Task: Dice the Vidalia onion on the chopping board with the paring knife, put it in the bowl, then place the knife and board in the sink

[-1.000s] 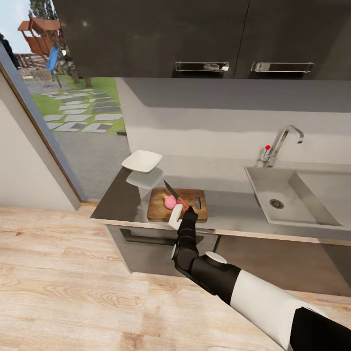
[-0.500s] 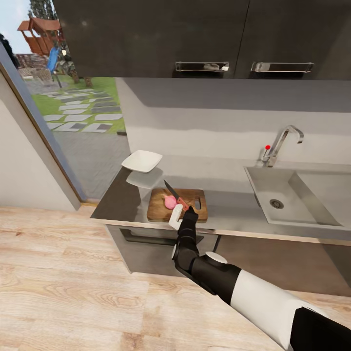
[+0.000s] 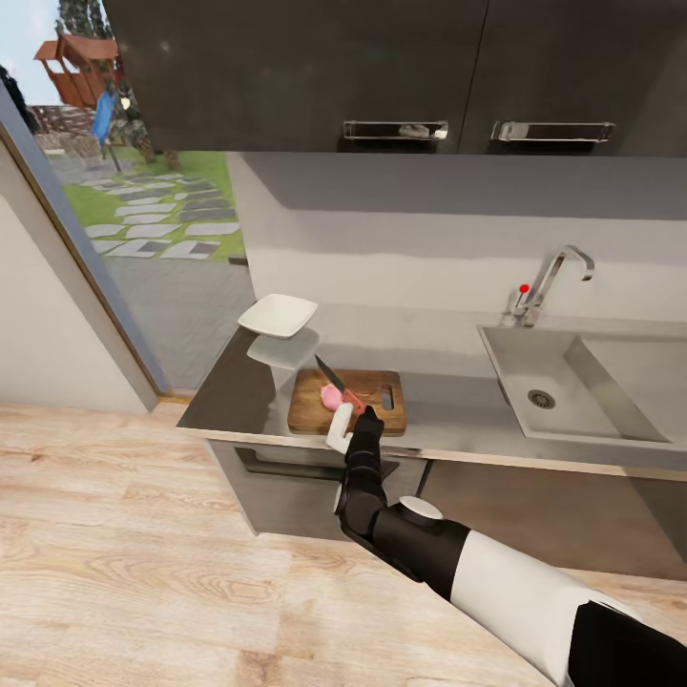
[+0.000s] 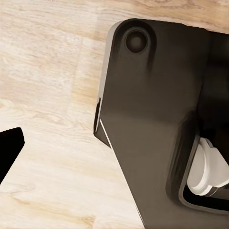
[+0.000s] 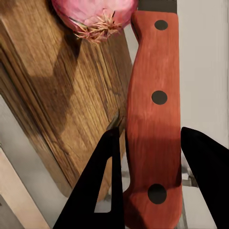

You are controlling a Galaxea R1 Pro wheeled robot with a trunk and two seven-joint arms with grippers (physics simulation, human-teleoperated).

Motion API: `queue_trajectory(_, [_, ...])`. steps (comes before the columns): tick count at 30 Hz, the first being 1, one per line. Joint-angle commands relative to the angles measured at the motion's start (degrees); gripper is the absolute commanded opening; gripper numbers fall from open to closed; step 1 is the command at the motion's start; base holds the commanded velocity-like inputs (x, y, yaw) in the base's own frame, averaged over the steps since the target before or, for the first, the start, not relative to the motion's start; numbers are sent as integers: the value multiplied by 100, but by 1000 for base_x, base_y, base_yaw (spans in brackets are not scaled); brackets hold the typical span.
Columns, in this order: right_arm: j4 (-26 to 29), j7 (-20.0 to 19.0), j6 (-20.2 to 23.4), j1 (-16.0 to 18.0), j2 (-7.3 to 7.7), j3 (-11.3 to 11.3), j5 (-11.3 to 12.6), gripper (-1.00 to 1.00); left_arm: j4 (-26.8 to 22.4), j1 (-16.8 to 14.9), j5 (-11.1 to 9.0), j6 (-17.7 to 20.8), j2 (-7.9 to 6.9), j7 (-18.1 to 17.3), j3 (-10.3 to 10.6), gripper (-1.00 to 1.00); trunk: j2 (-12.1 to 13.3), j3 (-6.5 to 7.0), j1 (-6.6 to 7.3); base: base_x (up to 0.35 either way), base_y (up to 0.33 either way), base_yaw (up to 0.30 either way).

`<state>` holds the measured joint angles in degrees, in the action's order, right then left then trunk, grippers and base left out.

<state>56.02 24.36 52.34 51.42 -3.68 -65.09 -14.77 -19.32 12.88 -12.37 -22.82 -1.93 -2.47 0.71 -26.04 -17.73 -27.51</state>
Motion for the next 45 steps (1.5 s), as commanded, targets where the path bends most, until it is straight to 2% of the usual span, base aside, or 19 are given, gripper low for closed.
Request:
queue_trajectory(1, [-3, 40, 13, 9, 0, -21, 88, -100, -10, 4, -55, -3, -1, -26, 8, 100, -9, -9, -3, 0, 0, 0])
queue_trajectory(45, [-3, 34, 13, 9, 8, -18, 88, -100, -10, 4, -55, -3, -1, -26, 8, 100, -9, -9, -3, 0, 0, 0])
